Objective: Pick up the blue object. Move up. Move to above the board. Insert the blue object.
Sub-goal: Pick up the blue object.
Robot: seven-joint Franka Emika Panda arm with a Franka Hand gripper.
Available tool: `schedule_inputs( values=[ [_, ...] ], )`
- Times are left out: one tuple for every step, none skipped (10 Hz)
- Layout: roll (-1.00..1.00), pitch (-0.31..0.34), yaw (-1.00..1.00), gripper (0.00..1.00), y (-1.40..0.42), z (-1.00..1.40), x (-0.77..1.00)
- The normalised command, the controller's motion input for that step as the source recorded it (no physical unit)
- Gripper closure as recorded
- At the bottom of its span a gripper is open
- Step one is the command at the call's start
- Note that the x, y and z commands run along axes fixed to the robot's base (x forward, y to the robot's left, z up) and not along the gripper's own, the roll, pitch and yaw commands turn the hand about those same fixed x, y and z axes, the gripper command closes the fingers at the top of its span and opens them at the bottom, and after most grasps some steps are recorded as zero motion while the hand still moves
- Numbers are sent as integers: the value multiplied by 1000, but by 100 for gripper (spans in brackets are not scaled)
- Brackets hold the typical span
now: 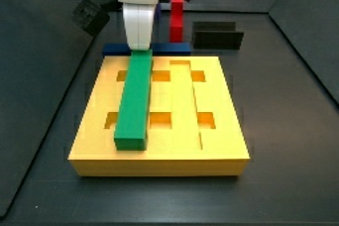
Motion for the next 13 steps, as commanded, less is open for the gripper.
schedule_inputs(
  values=[
    [0,0,0,100,0,0,0],
    [0,0,0,100,0,0,0],
    [0,0,0,100,0,0,0],
    [0,0,0,100,0,0,0],
    [0,0,0,100,0,0,0],
    [0,0,0,100,0,0,0],
    [0,0,0,100,0,0,0],
    [0,0,0,100,0,0,0],
    [0,0,0,100,0,0,0],
    [0,0,0,100,0,0,0],
    [0,0,0,100,0,0,0],
    [0,0,0,100,0,0,0],
    [0,0,0,100,0,0,0]
  ],
)
